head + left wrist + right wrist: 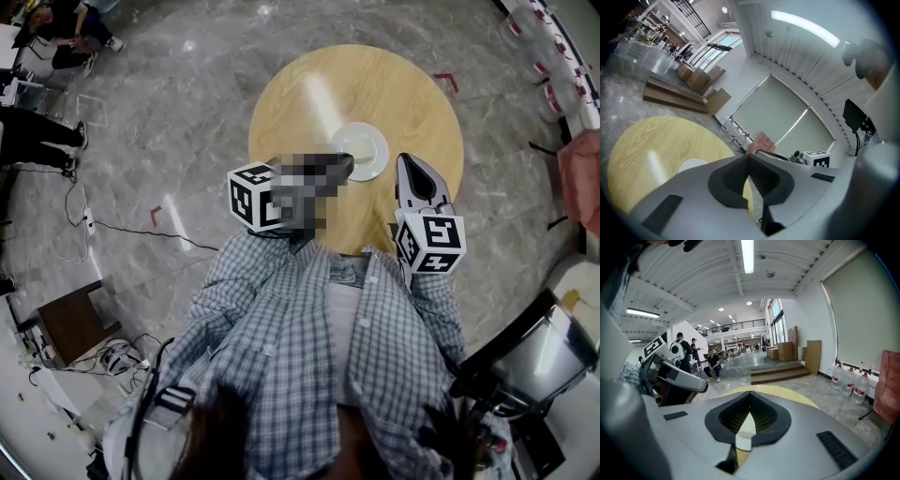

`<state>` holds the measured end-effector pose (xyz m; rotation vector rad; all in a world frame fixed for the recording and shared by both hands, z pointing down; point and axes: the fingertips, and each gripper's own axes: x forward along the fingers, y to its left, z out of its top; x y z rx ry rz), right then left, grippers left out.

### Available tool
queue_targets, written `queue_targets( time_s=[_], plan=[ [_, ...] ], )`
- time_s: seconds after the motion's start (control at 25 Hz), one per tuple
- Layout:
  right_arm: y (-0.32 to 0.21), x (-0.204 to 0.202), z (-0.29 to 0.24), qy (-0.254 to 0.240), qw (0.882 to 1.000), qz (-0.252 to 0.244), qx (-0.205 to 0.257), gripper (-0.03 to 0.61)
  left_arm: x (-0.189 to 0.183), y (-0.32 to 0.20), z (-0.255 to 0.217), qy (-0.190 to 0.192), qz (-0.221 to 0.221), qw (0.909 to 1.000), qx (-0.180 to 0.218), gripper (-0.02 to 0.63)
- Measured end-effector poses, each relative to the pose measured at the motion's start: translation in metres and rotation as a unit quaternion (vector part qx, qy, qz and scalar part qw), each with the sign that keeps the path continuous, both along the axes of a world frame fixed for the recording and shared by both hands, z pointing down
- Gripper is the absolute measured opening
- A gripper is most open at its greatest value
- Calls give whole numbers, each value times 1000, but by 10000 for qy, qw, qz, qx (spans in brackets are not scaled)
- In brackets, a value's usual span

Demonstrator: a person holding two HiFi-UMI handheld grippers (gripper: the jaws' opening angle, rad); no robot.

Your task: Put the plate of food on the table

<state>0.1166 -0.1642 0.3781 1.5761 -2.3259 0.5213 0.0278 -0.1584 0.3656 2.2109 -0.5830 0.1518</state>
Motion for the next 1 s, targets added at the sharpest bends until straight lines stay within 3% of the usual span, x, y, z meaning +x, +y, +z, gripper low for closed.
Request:
queue_targets(
  time_s=[1.0],
  plan=[
    [6,-6,9,0,9998,-125,-134,8,3,4,3,-16,39,10000,-39,6]
  ],
)
